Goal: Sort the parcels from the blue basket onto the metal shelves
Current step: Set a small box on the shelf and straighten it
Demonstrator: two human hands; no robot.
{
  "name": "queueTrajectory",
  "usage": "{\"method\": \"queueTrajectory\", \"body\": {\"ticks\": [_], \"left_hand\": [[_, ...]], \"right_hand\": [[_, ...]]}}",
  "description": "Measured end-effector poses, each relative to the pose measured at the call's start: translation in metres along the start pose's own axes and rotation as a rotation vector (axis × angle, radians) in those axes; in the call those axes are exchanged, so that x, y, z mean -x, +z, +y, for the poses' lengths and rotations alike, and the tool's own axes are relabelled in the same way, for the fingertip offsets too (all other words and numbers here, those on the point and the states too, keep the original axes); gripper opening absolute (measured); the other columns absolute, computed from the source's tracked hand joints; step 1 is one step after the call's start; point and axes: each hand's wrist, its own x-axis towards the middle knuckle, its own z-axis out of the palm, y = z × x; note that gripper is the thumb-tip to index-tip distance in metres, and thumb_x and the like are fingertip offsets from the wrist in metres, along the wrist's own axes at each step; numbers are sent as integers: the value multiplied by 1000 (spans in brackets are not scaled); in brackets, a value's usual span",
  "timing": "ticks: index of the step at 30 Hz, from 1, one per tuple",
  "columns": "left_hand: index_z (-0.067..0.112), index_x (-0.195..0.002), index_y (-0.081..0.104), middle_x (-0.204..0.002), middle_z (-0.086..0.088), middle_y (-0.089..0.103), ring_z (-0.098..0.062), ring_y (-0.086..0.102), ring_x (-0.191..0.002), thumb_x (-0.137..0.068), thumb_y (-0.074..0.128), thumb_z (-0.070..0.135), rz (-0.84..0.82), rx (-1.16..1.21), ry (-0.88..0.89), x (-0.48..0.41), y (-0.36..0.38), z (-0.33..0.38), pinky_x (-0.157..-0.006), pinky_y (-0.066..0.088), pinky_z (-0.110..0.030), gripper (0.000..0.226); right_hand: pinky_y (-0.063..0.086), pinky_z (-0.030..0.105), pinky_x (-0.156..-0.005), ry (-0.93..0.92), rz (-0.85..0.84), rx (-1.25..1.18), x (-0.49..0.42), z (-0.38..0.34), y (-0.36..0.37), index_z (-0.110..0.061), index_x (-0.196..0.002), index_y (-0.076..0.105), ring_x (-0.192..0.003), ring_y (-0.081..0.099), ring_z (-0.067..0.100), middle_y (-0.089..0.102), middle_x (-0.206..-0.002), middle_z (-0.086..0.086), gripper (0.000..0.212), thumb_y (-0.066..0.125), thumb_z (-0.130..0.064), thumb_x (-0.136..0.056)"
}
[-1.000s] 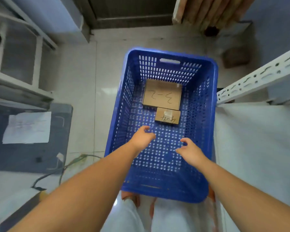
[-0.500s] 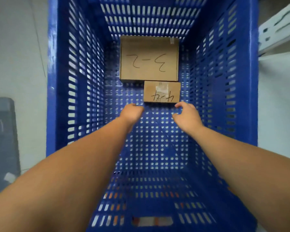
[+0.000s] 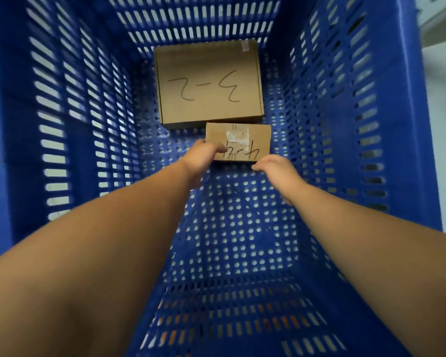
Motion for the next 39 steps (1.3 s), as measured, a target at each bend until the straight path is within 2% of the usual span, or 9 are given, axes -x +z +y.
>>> {"method": "queueTrajectory", "body": {"ticks": [4,9,13,15,18,22,29,34,39], "left_hand": [[15,-151,18,-152,-4,31,-23,30,-138,-93,54,29,27,7,-32,10,-6,-13,-101,23,-39,69],[26,-125,55,-140,4,41,-24,45,-125,-78,57,59,41,15,-21,46,0,-30,-105,35,-44,57],[25,-143,32,-147,-5,28,-28,44,-124,-82,66,44,106,46,4,91,2,-38,-106,38,-44,73],[20,-146,27,-145,-2,32,-23,40,-127,-86,65,38,86,114,-19,118,3,-38,-102,33,-34,73],[16,-120,50,-114,5,50,-17,45,-108,-97,50,32,49,271,-72,156,2,-33,-93,28,-34,27],[14,-107,55,-107,-4,57,-23,55,-100,-97,49,23,143,353,-12,205,-4,-14,-76,42,-32,15],[18,-119,53,-115,3,56,-19,57,-104,-98,49,25,144,190,67,298,-38,26,-87,44,-34,23],[17,-115,57,-113,-2,59,-18,56,-97,-94,55,23,194,49,144,356,-67,55,-85,44,-34,22],[21,-124,54,-125,-2,56,-16,59,-94,-90,62,25,261,-388,393,432,-82,105,-74,49,-29,36]], "right_hand": [[33,33,-71,78,65,-149,13,15,-12,-18,-90,36,-83,42,16,42,-91,1,29,61,-33,-88],[45,41,-88,165,11,-256,40,9,-15,-23,-117,45,-104,53,20,52,-117,2,39,63,-42,-88],[42,41,-94,132,31,-68,71,-8,-24,-22,-136,44,-118,50,24,46,-133,1,61,67,-44,-85],[44,40,-86,141,57,-130,88,-19,-32,-17,-127,55,-105,56,24,57,-120,4,49,67,-40,-86],[50,44,-82,177,49,-217,118,-39,-39,-17,-95,63,-88,62,26,65,-97,8,23,65,-39,-88],[55,51,-80,139,160,-156,162,-67,-46,-17,-82,47,-92,62,31,60,-98,13,33,70,-41,-83],[53,49,-88,38,175,-171,236,-116,-72,-21,-86,52,-98,59,27,59,-102,8,25,70,-34,-77],[44,31,-72,-124,57,-46,297,-159,-96,-19,-98,59,-92,53,20,59,-102,4,27,74,-27,-76],[49,40,-90,-276,-134,18,391,-226,-129,-23,-106,59,-90,59,20,56,-99,2,41,81,-20,-72]]}}
